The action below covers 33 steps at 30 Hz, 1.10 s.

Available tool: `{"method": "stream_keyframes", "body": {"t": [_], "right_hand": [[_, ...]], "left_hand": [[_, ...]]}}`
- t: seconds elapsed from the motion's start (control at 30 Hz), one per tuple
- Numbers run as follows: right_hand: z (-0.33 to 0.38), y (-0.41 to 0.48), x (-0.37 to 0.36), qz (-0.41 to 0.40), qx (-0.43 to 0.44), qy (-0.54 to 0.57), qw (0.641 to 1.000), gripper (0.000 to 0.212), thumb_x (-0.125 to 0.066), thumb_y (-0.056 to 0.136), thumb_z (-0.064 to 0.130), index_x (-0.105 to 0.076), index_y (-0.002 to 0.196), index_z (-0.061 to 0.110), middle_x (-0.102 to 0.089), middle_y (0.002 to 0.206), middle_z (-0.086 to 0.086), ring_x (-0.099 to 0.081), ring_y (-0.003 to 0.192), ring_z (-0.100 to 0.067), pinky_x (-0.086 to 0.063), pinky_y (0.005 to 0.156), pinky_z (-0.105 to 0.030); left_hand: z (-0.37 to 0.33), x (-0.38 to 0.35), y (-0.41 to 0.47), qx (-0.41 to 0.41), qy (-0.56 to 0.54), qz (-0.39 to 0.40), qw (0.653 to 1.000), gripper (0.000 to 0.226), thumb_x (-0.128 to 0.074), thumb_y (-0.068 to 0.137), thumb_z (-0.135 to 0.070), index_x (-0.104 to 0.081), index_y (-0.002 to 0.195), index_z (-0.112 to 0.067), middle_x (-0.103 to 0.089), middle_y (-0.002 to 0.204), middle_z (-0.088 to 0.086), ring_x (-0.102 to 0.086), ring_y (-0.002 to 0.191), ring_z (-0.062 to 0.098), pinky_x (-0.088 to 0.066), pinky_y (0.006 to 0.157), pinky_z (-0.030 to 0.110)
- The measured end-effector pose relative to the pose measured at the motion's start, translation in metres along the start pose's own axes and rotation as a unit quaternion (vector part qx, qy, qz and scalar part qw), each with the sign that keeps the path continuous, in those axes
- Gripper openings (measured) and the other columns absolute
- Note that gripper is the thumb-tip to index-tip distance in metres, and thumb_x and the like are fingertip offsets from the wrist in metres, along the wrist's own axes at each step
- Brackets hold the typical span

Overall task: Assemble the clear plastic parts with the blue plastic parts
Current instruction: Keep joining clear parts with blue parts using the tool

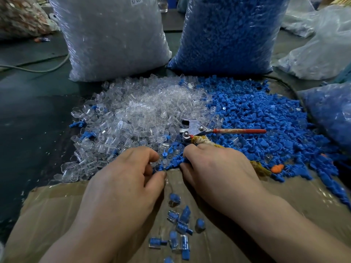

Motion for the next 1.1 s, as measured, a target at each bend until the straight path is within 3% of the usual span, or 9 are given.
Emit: {"method": "stream_keyframes", "body": {"t": [0.1, 0.27, 0.37, 0.43, 0.6, 0.77, 0.9, 1.0, 1.1], "right_hand": [[-0.002, 0.0, 0.0, 0.007, 0.0, 0.016, 1.0, 0.023, -0.047, 0.094, 0.041, -0.033, 0.08, 0.029, -0.033, 0.067, 0.01, -0.032, 0.056, -0.017, -0.011, 0.041, -0.026], [0.002, -0.001, 0.0, 0.025, 0.004, 0.076, 0.997, 0.019, -0.036, 0.094, 0.047, -0.047, 0.093, 0.031, -0.047, 0.079, 0.011, -0.047, 0.068, -0.017, -0.03, 0.051, -0.032], [0.006, -0.002, 0.001, 0.025, 0.001, 0.114, 0.993, 0.026, -0.03, 0.092, 0.048, -0.05, 0.098, 0.032, -0.052, 0.084, 0.01, -0.054, 0.074, -0.018, -0.045, 0.06, -0.037], [0.005, -0.002, 0.003, 0.015, -0.005, 0.138, 0.99, 0.021, -0.037, 0.094, 0.047, -0.052, 0.098, 0.032, -0.053, 0.085, 0.01, -0.054, 0.077, -0.017, -0.048, 0.065, -0.039], [-0.002, -0.003, 0.006, -0.01, -0.029, 0.206, 0.978, 0.02, -0.049, 0.093, 0.045, -0.058, 0.1, 0.029, -0.061, 0.09, 0.009, -0.056, 0.085, -0.017, -0.048, 0.075, -0.04], [-0.008, -0.006, 0.009, -0.024, -0.041, 0.261, 0.964, 0.016, -0.051, 0.094, 0.045, -0.059, 0.097, 0.031, -0.061, 0.086, 0.012, -0.053, 0.081, -0.008, -0.043, 0.074, -0.034], [-0.009, -0.006, 0.01, -0.035, -0.048, 0.291, 0.955, 0.015, -0.051, 0.095, 0.042, -0.06, 0.096, 0.03, -0.061, 0.083, 0.013, -0.052, 0.08, -0.006, -0.039, 0.07, -0.023], [-0.011, -0.006, 0.011, -0.054, -0.067, 0.321, 0.943, 0.012, -0.052, 0.095, 0.042, -0.059, 0.094, 0.032, -0.059, 0.085, 0.016, -0.052, 0.084, -0.002, -0.039, 0.074, -0.017], [-0.011, -0.007, 0.012, -0.058, -0.075, 0.334, 0.938, 0.012, -0.051, 0.093, 0.044, -0.059, 0.092, 0.035, -0.057, 0.089, 0.018, -0.053, 0.089, 0.0, -0.04, 0.075, -0.014]], "left_hand": [[0.0, 0.002, 0.001, 0.0, 0.04, 0.004, 0.999, 0.033, -0.053, 0.079, -0.061, -0.062, 0.105, -0.043, -0.053, 0.09, -0.027, -0.055, 0.076, -0.003, -0.044, 0.062, 0.025], [-0.009, -0.007, 0.005, -0.02, 0.073, 0.021, 0.997, 0.04, -0.049, 0.082, -0.062, -0.062, 0.115, -0.043, -0.057, 0.098, -0.024, -0.049, 0.084, -0.001, -0.026, 0.064, 0.009], [-0.011, -0.009, 0.006, -0.024, 0.054, 0.02, 0.998, 0.032, -0.056, 0.084, -0.053, -0.066, 0.11, -0.039, -0.061, 0.095, -0.02, -0.054, 0.083, 0.001, -0.032, 0.063, 0.014], [-0.011, -0.007, 0.007, -0.026, 0.04, 0.009, 0.999, 0.026, -0.062, 0.084, -0.048, -0.068, 0.107, -0.036, -0.063, 0.093, -0.019, -0.057, 0.083, 0.004, -0.035, 0.065, 0.019], [-0.01, -0.008, 0.007, -0.026, -0.002, -0.009, 1.0, 0.023, -0.061, 0.083, -0.042, -0.067, 0.105, -0.037, -0.062, 0.092, -0.02, -0.056, 0.079, 0.0, -0.039, 0.066, 0.017], [-0.008, -0.006, 0.007, -0.023, -0.055, -0.037, 0.998, 0.025, -0.058, 0.086, -0.034, -0.068, 0.108, -0.034, -0.061, 0.094, -0.021, -0.059, 0.082, -0.001, -0.051, 0.074, 0.026], [-0.009, -0.005, 0.007, -0.026, -0.055, -0.049, 0.997, 0.033, -0.062, 0.085, -0.031, -0.066, 0.117, -0.031, -0.057, 0.096, -0.022, -0.055, 0.08, -0.003, -0.042, 0.071, 0.017], [-0.001, 0.001, 0.007, 0.005, -0.033, -0.071, 0.997, 0.049, -0.06, 0.082, -0.045, -0.054, 0.13, -0.033, -0.044, 0.099, -0.017, -0.048, 0.079, -0.006, -0.039, 0.065, 0.022], [0.007, 0.0, 0.009, 0.043, 0.053, -0.051, 0.996, 0.067, -0.053, 0.082, -0.063, -0.037, 0.141, -0.036, -0.039, 0.115, -0.011, -0.044, 0.086, 0.001, -0.04, 0.072, 0.028]]}}
Point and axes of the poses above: each hand's wrist, its own y-axis towards the middle knuckle, its own x-axis out of the back of the hand, z = x × y, the point moved 8 cm from there along y, towards the middle knuckle
